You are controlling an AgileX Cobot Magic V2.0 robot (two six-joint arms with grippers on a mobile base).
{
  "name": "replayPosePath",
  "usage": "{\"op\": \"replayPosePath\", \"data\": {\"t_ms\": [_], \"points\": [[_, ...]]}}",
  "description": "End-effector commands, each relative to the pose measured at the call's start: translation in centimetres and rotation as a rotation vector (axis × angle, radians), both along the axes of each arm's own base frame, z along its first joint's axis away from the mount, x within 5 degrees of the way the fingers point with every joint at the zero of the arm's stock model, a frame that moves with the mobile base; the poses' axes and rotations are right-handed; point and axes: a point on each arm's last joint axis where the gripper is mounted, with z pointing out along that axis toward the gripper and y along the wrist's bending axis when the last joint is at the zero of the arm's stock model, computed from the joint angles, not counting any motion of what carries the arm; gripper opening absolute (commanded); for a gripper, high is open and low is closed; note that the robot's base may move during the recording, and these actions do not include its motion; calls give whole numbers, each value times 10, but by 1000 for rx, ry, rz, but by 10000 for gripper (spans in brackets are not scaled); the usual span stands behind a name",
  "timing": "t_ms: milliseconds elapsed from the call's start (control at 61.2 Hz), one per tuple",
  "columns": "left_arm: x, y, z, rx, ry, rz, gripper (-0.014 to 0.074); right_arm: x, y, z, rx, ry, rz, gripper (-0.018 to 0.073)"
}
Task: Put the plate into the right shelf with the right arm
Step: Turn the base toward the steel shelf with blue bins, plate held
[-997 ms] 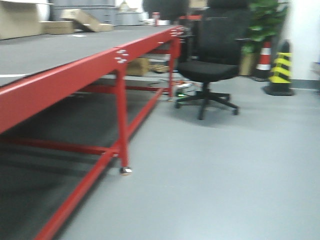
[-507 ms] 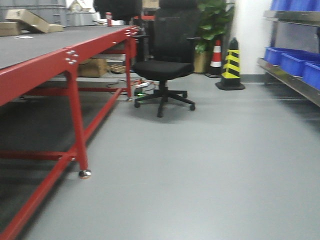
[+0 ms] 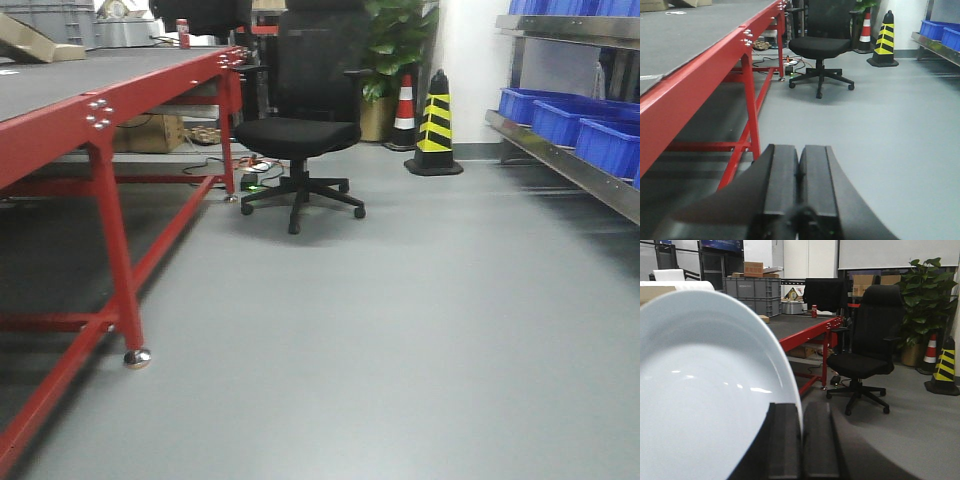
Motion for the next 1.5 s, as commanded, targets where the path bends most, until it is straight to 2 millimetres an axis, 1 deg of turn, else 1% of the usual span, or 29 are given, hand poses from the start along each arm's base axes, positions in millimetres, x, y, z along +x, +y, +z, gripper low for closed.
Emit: {"op": "replayPosePath", "data": {"t_ms": [0,1487], "points": [[0,1,5,-14,-85,11,-47,-4,-1,17,31,-107,6,28],[0,1,5,-14,-85,11,-47,-4,-1,17,31,-106,5,28]]}}
